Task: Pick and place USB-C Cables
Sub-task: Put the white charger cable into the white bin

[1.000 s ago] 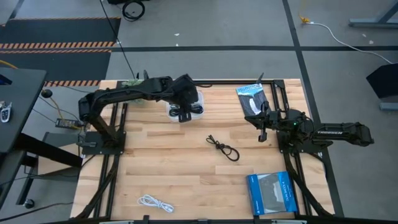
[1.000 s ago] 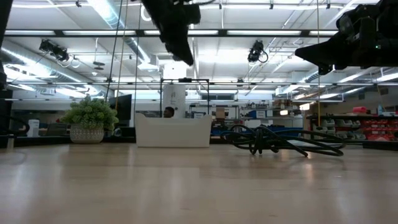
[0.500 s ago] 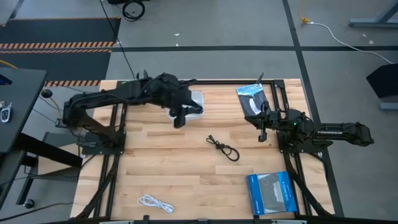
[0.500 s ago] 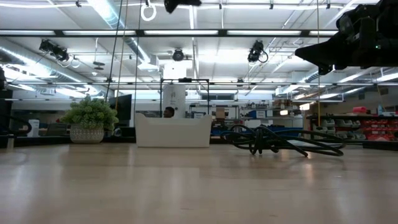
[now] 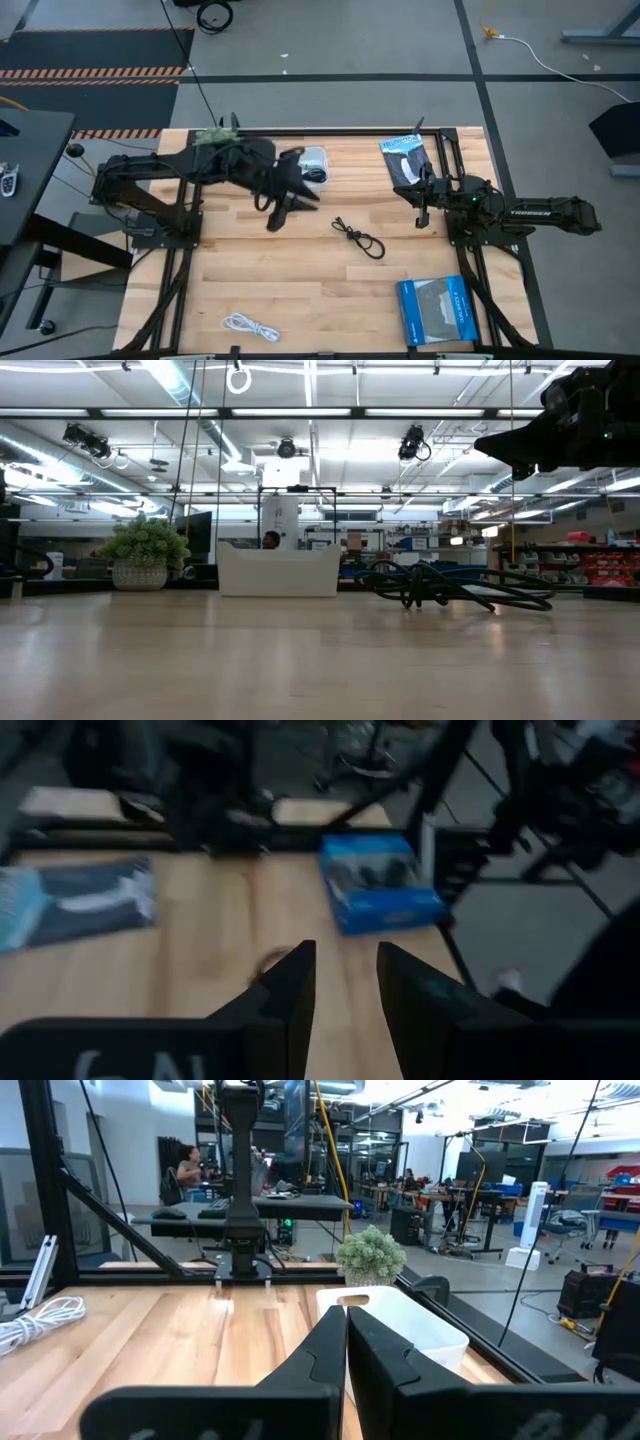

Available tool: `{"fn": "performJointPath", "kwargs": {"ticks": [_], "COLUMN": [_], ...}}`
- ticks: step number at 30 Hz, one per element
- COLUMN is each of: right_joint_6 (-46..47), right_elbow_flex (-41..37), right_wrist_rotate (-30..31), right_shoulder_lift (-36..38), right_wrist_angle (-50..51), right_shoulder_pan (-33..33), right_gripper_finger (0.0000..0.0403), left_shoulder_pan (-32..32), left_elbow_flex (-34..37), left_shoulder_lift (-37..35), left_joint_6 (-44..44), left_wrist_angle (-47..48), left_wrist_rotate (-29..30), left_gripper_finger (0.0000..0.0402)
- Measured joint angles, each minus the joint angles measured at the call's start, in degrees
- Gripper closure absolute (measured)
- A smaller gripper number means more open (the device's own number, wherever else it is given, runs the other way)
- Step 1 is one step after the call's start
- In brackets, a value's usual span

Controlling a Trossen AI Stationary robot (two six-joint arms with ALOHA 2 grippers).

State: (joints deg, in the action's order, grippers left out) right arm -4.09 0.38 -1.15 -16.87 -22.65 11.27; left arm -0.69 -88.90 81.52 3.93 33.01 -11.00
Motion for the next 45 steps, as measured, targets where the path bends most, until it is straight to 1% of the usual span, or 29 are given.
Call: {"fn": "performJointPath", "kwargs": {"ticks": [3,7,12,15,18,23,25,28,31,34,37,41,45], "right_joint_6": [0.0,0.0,0.0,0.0,0.0,0.0,0.0,0.0,0.0,0.0,0.0,0.0,0.0], "right_elbow_flex": [0.0,0.0,0.0,0.0,0.0,0.0,0.0,0.0,0.0,0.0,0.0,0.0,0.0], "right_wrist_rotate": [0.0,0.0,0.0,0.0,0.0,0.0,0.0,0.0,0.0,0.0,0.0,0.0,0.0], "right_shoulder_lift": [0.0,0.0,0.0,0.0,0.0,0.0,0.0,0.0,0.0,0.0,0.0,0.0,0.0], "right_wrist_angle": [0.0,0.0,0.0,0.0,0.0,0.0,0.0,0.0,0.0,0.0,0.0,0.0,0.0], "right_shoulder_pan": [0.0,0.0,0.0,0.0,0.0,0.0,0.0,0.0,0.0,0.0,0.0,0.0,0.0], "right_gripper_finger": [0.0383,0.0383,0.0383,0.0383,0.0383,0.0383,0.0383,0.0383,0.0383,0.0383,0.0383,0.0383,0.0383], "left_shoulder_pan": [-2.9,-6.8,-12.7,-16.4,-20.0,-25.7,-27.3,-29.5,-31.7,-33.7,-35.2,-37.7,-39.8], "left_elbow_flex": [0.0,0.0,0.0,0.1,0.0,0.4,1.3,3.6,6.3,9.5,13.8,19.4,24.9], "left_shoulder_lift": [0.2,0.2,0.6,1.5,3.0,6.7,8.3,10.1,10.9,11.2,11.2,11.2,11.2], "left_joint_6": [1.6,6.5,11.6,13.7,15.1,15.1,15.5,18.5,19.6,21.7,26.2,31.4,36.9], "left_wrist_angle": [1.4,4.3,11.1,15.5,17.8,18.9,18.6,18.2,14.9,9.6,4.1,-0.1,-0.1], "left_wrist_rotate": [0.0,-0.6,-1.0,-0.3,0.4,3.1,3.1,2.7,2.1,1.9,1.7,2.2,3.4], "left_gripper_finger": [0.0285,0.0285,0.0285,0.0285,0.0285,0.0285,0.0285,0.0285,0.0285,0.0285,0.0286,0.0286,0.0286]}}
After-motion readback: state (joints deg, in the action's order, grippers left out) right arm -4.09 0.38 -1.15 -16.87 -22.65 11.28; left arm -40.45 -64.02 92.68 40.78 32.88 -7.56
